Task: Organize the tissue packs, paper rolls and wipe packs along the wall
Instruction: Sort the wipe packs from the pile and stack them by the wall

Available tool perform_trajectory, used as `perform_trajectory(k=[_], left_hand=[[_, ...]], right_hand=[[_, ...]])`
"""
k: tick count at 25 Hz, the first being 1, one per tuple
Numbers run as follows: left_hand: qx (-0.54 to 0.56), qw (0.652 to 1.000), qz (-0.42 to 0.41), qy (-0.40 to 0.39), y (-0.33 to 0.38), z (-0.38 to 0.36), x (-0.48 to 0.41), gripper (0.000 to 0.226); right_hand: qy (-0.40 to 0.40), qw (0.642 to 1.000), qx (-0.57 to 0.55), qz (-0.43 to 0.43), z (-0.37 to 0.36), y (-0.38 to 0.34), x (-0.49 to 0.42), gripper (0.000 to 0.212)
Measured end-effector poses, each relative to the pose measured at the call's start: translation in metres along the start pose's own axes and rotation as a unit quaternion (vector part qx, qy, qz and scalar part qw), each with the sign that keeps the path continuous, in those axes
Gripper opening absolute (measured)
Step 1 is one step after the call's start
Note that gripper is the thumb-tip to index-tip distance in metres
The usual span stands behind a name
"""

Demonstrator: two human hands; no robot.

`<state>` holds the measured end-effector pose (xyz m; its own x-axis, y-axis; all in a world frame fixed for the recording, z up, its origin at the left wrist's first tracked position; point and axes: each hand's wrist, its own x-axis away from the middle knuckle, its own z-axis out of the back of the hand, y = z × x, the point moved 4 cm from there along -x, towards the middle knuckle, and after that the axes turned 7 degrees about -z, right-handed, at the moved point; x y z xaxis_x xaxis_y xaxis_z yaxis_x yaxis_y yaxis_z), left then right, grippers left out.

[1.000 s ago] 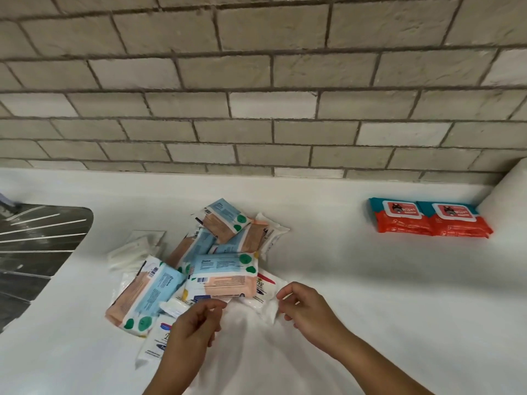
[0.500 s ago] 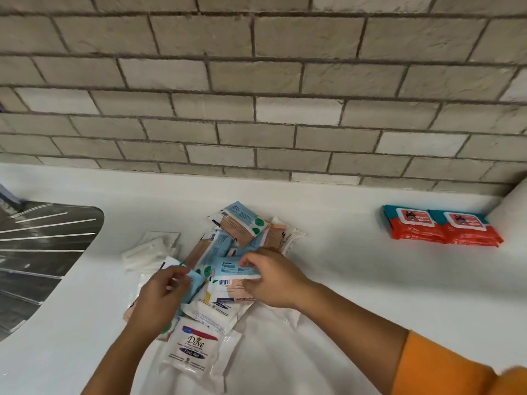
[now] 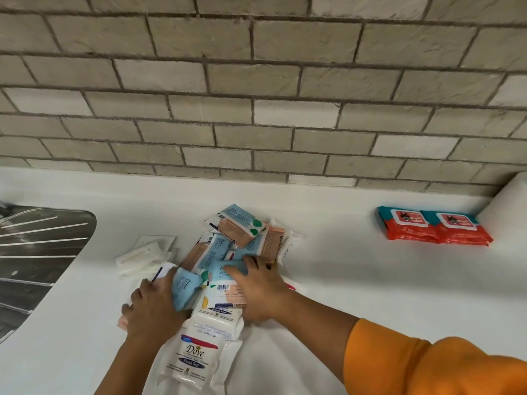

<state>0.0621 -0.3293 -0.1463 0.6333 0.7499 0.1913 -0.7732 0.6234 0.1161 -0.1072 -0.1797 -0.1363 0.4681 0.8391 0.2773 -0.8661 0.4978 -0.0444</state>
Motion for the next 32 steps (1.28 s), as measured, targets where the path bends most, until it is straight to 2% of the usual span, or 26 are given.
perform_trajectory(k=[4, 8, 10, 12, 13, 15, 16, 18, 19, 20, 21, 23, 24, 27, 30, 32], left_hand=[[0.01, 1.0, 0.018, -0.004, -0.007, 0.005, -0.002, 0.117], [0.061, 0.997, 0.036, -0.025, -0.013, 0.012, 0.002, 0.116], [0.123, 0.991, 0.043, -0.014, -0.019, 0.015, 0.004, 0.107], [0.251, 0.966, 0.05, 0.012, -0.027, 0.019, 0.007, 0.099], [0.334, 0.94, 0.058, 0.026, -0.028, 0.024, 0.012, 0.093], [0.486, 0.87, 0.076, 0.037, -0.022, 0.032, 0.021, 0.073], [0.553, 0.828, 0.08, 0.035, -0.018, 0.035, 0.024, 0.058], [0.658, 0.749, 0.076, 0.02, -0.006, 0.042, 0.03, 0.027], [0.704, 0.705, 0.079, 0.012, 0.001, 0.045, 0.034, 0.021], [0.75, 0.656, 0.085, 0.008, 0.009, 0.049, 0.039, 0.02], [0.795, 0.6, 0.093, 0.011, 0.015, 0.052, 0.043, 0.022], [0.845, 0.525, 0.099, 0.012, 0.024, 0.054, 0.048, 0.03], [0.854, 0.512, 0.096, 0.005, 0.03, 0.054, 0.051, 0.035], [0.851, 0.517, 0.092, -0.024, 0.05, 0.043, 0.058, 0.042], [0.85, 0.519, 0.081, -0.037, 0.074, 0.036, 0.069, 0.04], [0.846, 0.524, 0.081, -0.05, 0.091, 0.031, 0.076, 0.038]], right_hand=[[0.055, 0.998, 0.018, -0.005, -0.001, -0.002, 0.001, 0.114], [0.05, 0.998, -0.041, -0.016, 0.004, 0.008, 0.009, 0.112], [0.052, 0.994, -0.09, -0.025, 0.014, 0.013, 0.015, 0.107], [0.048, 0.978, -0.196, -0.047, 0.025, 0.023, 0.022, 0.098], [0.033, 0.957, -0.283, -0.061, 0.03, 0.029, 0.027, 0.092], [-0.017, 0.873, -0.48, -0.08, 0.037, 0.039, 0.039, 0.075], [-0.049, 0.816, -0.569, -0.089, 0.041, 0.041, 0.047, 0.066], [-0.11, 0.673, -0.723, -0.11, 0.044, 0.045, 0.063, 0.06], [-0.137, 0.602, -0.778, -0.12, 0.043, 0.048, 0.07, 0.057], [-0.158, 0.545, -0.813, -0.129, 0.042, 0.05, 0.077, 0.052], [-0.17, 0.508, -0.833, -0.139, 0.037, 0.053, 0.083, 0.048], [-0.169, 0.483, -0.845, -0.153, 0.028, 0.058, 0.093, 0.047], [-0.162, 0.481, -0.847, -0.16, 0.024, 0.06, 0.097, 0.05], [-0.13, 0.46, -0.864, -0.158, 0.017, 0.068, 0.11, 0.056], [-0.094, 0.428, -0.89, -0.129, 0.017, 0.082, 0.124, 0.046], [-0.069, 0.422, -0.896, -0.123, 0.015, 0.094, 0.132, 0.039]])
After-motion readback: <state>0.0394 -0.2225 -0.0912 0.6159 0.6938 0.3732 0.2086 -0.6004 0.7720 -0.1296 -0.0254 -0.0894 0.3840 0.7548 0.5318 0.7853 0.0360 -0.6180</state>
